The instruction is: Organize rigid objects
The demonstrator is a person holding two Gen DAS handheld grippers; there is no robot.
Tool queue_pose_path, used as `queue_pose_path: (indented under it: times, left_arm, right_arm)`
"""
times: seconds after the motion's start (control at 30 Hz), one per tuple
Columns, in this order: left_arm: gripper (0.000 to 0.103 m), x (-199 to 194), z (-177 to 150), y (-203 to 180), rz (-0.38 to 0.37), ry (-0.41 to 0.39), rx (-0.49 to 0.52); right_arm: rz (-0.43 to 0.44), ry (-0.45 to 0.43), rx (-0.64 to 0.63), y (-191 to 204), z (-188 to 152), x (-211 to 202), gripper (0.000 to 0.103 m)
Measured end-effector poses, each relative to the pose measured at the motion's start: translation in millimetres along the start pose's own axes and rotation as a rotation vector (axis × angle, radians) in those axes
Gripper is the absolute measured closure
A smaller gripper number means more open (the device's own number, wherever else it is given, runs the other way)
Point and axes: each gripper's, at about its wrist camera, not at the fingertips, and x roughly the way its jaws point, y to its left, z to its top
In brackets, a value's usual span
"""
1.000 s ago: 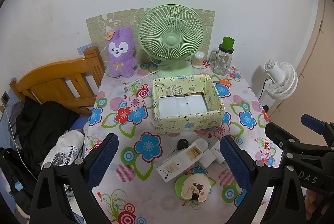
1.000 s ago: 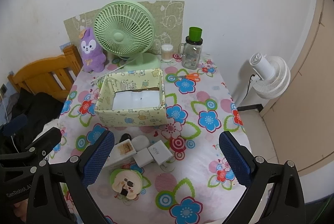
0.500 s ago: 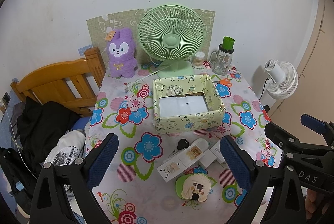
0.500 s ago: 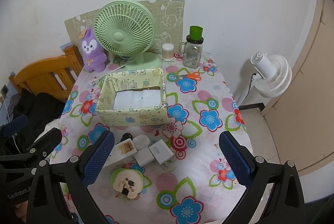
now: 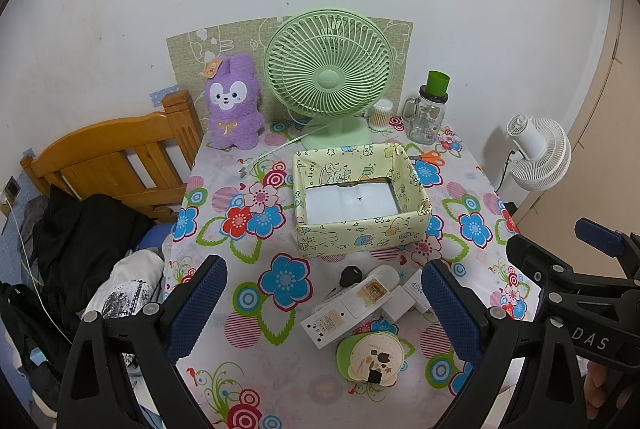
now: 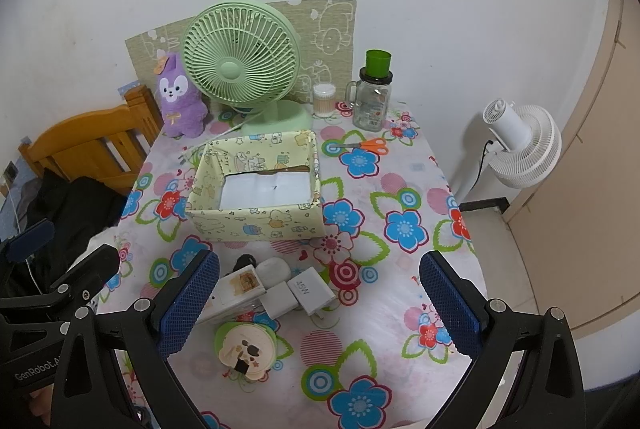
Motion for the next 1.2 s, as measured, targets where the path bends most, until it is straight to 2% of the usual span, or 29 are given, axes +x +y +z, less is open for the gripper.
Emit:
queue_pose_path:
  times: [0.83,1.2]
  left_arm:
    - [0.004,-5,7,1,-0.016,-0.008,0.017]
    - [0.004,7,7,-2,-0.019,0.018,0.047]
  right_arm:
    - [-0.007,-0.008,0.001,-2,1,-4,0.001]
    - [0.000,0.023,0.007,-5,2,8,0.001]
